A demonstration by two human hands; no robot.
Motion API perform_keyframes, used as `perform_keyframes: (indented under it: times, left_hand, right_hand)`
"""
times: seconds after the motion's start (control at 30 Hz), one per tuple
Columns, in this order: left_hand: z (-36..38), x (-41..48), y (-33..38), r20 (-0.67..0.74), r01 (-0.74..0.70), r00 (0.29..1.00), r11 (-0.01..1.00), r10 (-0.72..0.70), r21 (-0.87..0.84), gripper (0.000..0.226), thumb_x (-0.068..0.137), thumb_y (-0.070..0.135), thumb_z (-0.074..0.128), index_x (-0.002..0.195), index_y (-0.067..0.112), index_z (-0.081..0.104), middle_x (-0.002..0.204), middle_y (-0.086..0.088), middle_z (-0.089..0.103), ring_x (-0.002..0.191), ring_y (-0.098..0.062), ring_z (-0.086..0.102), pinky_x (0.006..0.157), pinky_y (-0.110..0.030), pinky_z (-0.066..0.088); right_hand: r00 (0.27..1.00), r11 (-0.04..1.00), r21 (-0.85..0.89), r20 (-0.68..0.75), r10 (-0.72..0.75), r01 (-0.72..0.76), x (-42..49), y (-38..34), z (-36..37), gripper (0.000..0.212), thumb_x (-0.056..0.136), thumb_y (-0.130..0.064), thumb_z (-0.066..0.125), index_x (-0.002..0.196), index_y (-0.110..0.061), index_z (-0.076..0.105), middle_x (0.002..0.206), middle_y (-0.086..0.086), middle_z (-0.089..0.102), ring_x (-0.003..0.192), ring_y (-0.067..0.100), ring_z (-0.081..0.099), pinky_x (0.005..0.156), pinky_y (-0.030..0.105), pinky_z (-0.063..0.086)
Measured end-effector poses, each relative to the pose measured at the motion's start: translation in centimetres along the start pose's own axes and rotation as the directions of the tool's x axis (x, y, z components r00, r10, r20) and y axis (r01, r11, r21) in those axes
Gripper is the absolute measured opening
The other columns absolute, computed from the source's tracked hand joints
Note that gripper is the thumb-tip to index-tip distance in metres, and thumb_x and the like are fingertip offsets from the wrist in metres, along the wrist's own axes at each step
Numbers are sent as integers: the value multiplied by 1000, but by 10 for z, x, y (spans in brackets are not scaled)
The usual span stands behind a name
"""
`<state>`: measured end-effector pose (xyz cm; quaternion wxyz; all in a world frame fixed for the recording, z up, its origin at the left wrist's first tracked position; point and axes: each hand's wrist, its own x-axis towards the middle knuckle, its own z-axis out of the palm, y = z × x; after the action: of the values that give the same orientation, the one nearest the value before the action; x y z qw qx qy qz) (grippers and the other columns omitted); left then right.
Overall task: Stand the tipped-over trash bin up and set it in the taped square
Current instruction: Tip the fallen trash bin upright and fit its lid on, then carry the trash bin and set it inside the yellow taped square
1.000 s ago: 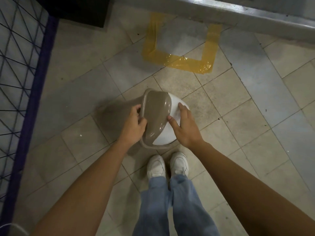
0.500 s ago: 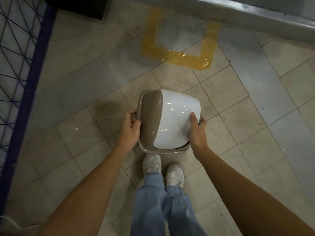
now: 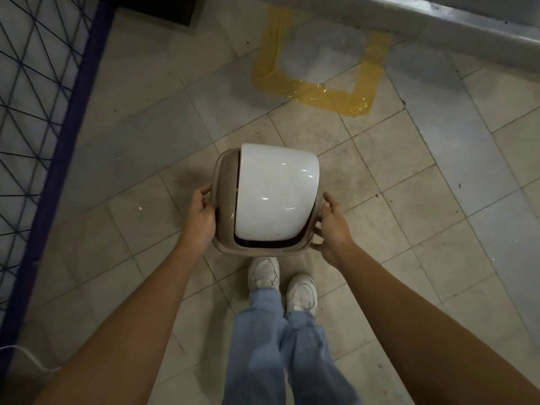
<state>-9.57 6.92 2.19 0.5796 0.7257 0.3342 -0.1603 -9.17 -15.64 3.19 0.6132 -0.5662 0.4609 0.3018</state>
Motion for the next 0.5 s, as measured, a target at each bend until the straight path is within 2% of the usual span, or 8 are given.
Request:
perform_keyframes:
  times: [0.13,0.23,0.3,0.37,0.43,0.5]
  left_hand:
    - [-4,3,-6,-16,-4,1000,1000,5,21,35,93,6,38,122,23,48,83,2,55,73,-4,55,62,-14,43]
    - [1,6,-10,-36,1,999,999,0,34,38,92,6,38,123,25,49,78,3,54,67,-3,53,61,-18,41]
    - [4,8,-11,-47,8,999,1000,-7,20,38,92,6,39,123,26,49,76,5,54,64,0,53,60,-15,42]
    - [6,10,-10,-57,0,998,999,2,34,38,93,6,41,126,23,48,74,5,53,63,0,51,58,-12,42]
    - [8,12,-9,-57,-10,998,998,13,61,38,94,8,40,129,19,47,74,5,53,65,-3,51,57,-10,43]
    - [8,13,-16,-41,-20,999,997,24,79,37,95,11,40,131,19,45,76,6,54,68,-4,51,57,-8,43]
  right_hand:
    - [998,998,-12,-6,55,-55,1,4,-2,46,98,-21,35,143,-30,39,116,-5,57,107,17,52,82,41,43]
    - [998,999,-33,-49,27,-29,2,3,-2,44,98,-23,36,140,-30,44,123,3,61,114,21,56,89,41,44]
    - [998,1000,-23,-67,-2,1,1,-1,-2,42,98,-23,36,138,-30,48,116,9,65,104,18,61,81,35,47]
    - [997,999,-23,-64,-39,37,2,-5,-3,42,98,-23,37,139,-28,48,112,5,66,96,15,62,69,28,47]
    - [996,998,-17,-66,-64,63,2,-9,-3,43,99,-20,37,140,-26,46,106,-5,65,107,14,56,68,25,46]
    - [991,993,-39,-71,-117,115,5,-4,-1,44,100,-16,34,142,-25,43,98,-12,61,101,3,53,67,21,46]
